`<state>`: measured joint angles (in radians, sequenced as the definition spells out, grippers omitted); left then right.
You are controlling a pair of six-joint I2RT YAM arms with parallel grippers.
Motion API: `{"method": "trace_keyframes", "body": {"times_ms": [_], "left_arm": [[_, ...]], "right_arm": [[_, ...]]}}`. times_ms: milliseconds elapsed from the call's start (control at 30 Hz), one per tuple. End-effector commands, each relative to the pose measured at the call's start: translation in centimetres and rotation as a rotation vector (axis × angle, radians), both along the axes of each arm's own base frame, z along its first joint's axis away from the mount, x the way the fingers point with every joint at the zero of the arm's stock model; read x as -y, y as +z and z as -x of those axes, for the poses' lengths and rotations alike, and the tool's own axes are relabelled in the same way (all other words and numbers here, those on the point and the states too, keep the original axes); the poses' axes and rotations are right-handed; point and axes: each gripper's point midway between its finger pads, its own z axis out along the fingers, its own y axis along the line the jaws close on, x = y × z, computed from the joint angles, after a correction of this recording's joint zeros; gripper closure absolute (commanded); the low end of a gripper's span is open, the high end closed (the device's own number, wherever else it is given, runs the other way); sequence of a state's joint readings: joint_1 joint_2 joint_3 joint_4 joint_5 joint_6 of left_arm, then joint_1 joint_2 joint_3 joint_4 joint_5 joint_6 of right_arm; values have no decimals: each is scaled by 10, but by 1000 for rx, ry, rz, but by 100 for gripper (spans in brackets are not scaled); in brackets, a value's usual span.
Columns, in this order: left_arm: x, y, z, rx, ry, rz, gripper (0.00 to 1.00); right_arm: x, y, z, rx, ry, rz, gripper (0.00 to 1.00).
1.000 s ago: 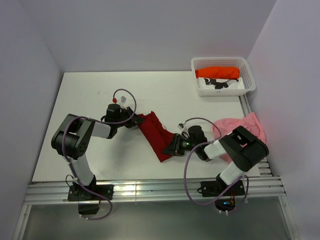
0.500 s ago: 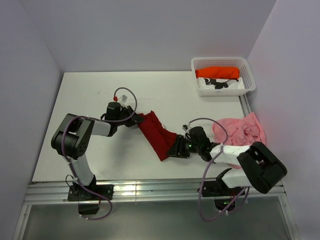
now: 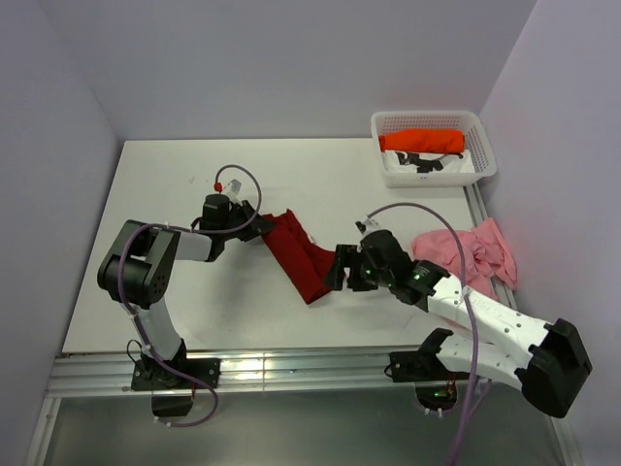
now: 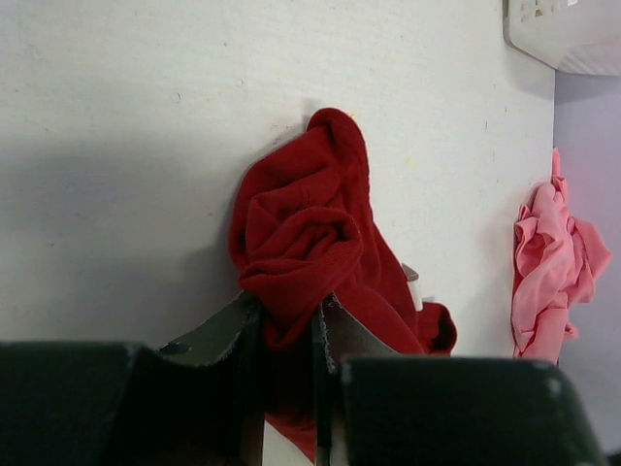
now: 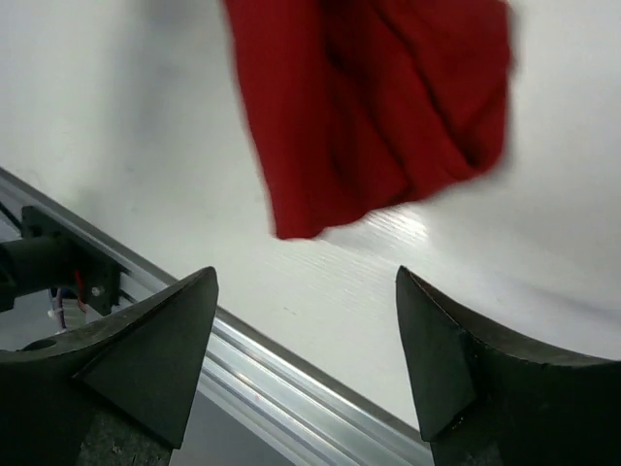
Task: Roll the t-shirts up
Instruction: Roll the tshirt
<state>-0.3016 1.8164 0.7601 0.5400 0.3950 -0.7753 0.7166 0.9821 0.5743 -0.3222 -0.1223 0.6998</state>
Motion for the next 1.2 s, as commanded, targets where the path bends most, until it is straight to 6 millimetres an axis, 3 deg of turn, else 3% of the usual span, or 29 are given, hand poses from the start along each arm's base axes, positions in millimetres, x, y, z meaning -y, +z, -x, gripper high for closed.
{"method": "trace_keyframes", "body": {"times_ms": [0, 33, 67, 100, 133, 167, 200, 233, 267, 333, 367, 433, 467, 533, 667, 833, 1167], "left_arm": [[4, 30, -14, 98, -12, 9, 94], [4, 31, -14, 98, -13, 10, 94], [5, 30, -13, 93, -19, 13, 94], [6, 31, -13, 93, -22, 19, 94], [7, 31, -13, 91, -24, 22, 94], [7, 31, -13, 88, -24, 26, 94], [8, 30, -12, 80, -28, 31, 94], [8, 29, -11, 72, -27, 29, 94], [9, 30, -12, 66, -28, 36, 94], [10, 31, -10, 59, -32, 40, 94], [10, 32, -10, 54, -33, 40, 93], [9, 33, -10, 50, -33, 36, 93], [9, 32, -9, 42, -33, 32, 93], [8, 32, -8, 34, -30, 30, 93], [8, 31, -6, 25, -33, 31, 93], [9, 34, -5, 28, -41, 34, 93], [13, 36, -4, 24, -65, 47, 93]], "right_arm": [[-4, 35, -15, 139, 23, 138, 19], [-16, 40, -9, 156, 74, 145, 20], [-28, 57, -15, 195, 99, 138, 20], [-33, 62, -19, 218, 102, 156, 21], [-42, 54, -17, 217, 137, 213, 21], [-53, 71, -25, 264, 140, 225, 20], [-58, 74, -27, 283, 147, 260, 20], [-58, 59, -35, 286, 133, 367, 19], [-73, 73, -35, 330, 154, 378, 18], [-80, 70, -41, 370, 149, 476, 11], [-96, 67, -40, 390, 183, 514, 11], [-109, 71, -44, 428, 183, 547, 11], [-117, 58, -42, 430, 215, 591, 11], [-129, 58, -46, 462, 213, 616, 11], [-140, 35, -53, 544, 187, 800, 11], [-155, 11, -49, 587, 206, 898, 11], [-147, -20, -66, 675, 188, 1077, 9]]}}
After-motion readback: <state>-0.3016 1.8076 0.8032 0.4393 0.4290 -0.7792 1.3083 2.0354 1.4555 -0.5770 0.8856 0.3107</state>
